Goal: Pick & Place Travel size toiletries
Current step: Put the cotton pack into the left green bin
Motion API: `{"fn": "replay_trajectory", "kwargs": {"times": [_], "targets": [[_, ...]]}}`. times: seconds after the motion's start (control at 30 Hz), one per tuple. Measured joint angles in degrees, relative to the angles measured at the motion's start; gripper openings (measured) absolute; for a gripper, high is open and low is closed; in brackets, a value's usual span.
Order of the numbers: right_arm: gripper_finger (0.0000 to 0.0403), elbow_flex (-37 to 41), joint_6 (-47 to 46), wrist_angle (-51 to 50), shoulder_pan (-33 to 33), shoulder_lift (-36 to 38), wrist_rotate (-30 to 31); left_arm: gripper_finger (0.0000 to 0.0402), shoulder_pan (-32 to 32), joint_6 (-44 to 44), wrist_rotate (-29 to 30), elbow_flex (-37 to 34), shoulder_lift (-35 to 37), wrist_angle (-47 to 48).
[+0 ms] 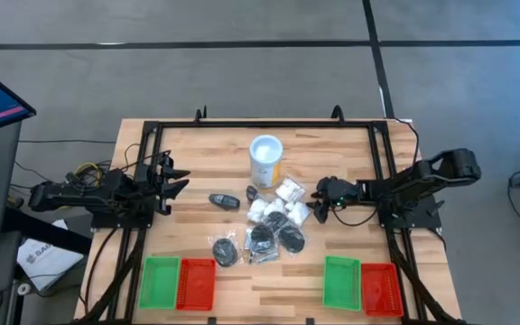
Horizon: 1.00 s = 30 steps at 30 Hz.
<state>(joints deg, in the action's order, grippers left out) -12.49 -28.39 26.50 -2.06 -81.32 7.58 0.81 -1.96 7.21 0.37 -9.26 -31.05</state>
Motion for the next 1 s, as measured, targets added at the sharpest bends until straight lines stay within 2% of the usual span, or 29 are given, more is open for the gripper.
{"fn": "replay_trajectory", "kwargs": {"times": [0.3,0.67,0.77,0.9,1.0], "targets": [[0.0161,-0.2,-0.2,2.0,0.2,0.0,-6.4,0.0108,0.0,0.0,0.0,0.0,0.0,0.0],[0.013,-0.3,-1.2,0.0,1.8,-0.4,-6.1,0.0108,0.0,0.0,0.0,0.0,0.0,-0.1],[0.0098,-0.3,-0.7,-0.4,1.8,-0.4,-6.1,0.0108,0.0,0.0,0.0,0.0,0.0,-0.1],[0.002,-0.3,2.9,-1.2,1.9,-0.5,-7.7,0.0108,0.0,0.0,0.0,0.0,0.0,-0.1],[0.0009,-0.3,3.8,-1.2,2.4,-0.5,-8.0,0.0108,0.0,0.0,0.0,0.0,0.0,-0.1]]}}
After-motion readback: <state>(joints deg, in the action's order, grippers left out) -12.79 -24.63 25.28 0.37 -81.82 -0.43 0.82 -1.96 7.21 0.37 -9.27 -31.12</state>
